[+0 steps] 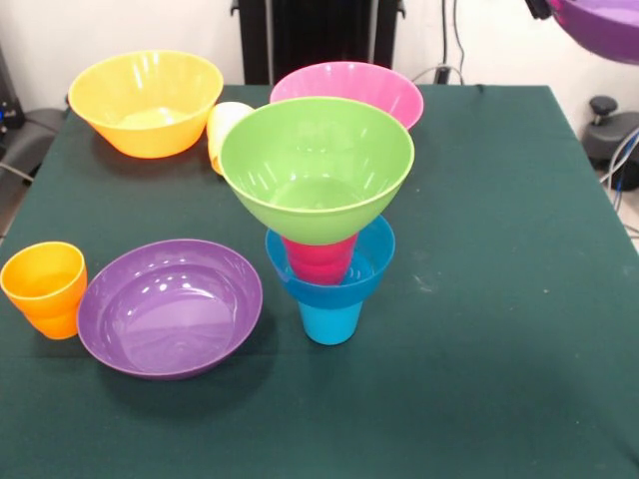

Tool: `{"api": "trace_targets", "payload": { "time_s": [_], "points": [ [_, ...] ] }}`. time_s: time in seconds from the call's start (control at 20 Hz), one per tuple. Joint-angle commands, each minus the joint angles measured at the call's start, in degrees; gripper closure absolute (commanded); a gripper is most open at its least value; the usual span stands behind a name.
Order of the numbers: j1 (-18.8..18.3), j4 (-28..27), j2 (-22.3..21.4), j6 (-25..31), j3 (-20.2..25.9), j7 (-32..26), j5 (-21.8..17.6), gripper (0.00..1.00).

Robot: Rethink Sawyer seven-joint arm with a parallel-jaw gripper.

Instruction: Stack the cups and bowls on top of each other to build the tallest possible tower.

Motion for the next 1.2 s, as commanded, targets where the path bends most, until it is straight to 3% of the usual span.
{"api": "trace_targets", "payload": {
  "time_s": [0.05, 0.65, 1.2],
  "points": [
    [-2.8, 1.3, 4.0, 0.3, 5.5, -11.2, -7.8, 1.00],
    [-6.9, -3.7, 8.1, 5.7, 5.9, -14.2, -14.1, 1.00],
    [-10.9, -6.5, 10.7, 12.7, 9.4, -16.7, -15.8, 1.00]
  ]
}}
